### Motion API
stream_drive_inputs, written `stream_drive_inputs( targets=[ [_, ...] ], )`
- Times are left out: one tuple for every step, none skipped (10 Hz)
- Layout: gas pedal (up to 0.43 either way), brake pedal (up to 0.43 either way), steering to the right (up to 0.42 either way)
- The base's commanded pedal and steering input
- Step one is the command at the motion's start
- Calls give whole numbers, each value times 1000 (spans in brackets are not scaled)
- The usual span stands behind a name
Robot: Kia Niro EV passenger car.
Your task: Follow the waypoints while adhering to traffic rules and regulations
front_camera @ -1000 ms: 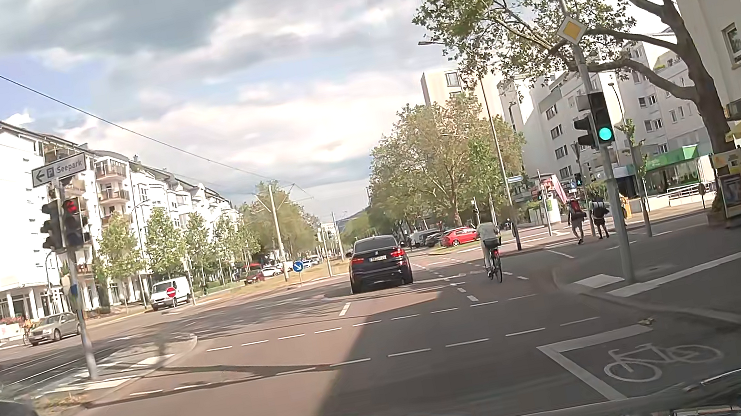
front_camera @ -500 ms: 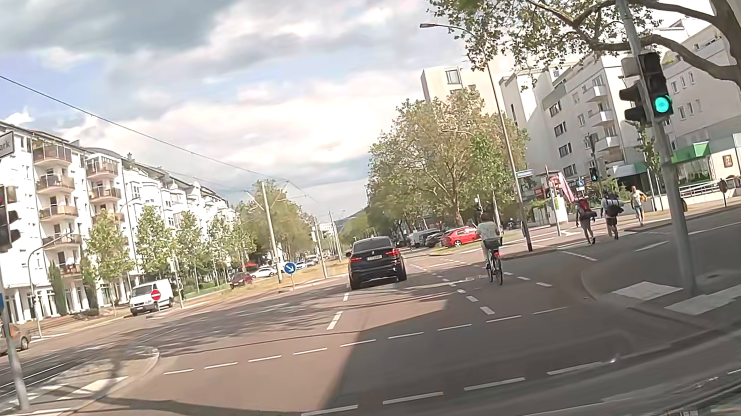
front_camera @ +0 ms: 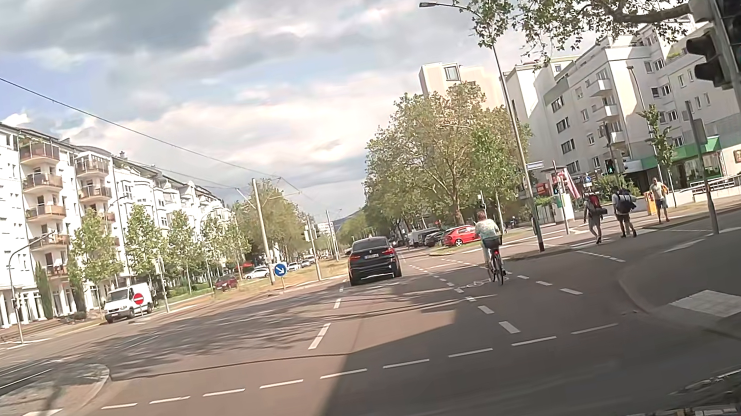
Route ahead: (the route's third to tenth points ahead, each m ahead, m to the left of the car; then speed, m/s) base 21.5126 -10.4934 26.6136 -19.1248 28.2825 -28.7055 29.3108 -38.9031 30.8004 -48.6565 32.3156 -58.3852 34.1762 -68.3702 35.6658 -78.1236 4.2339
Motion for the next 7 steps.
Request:
stream_drive_inputs(
  targets=[
    [0, 67, 3],
    [0, 73, 3],
    [0, 73, 3],
    [0, 85, 3],
    [0, 104, 3],
    [0, 116, 3],
    [0, 116, 3]
  ],
)
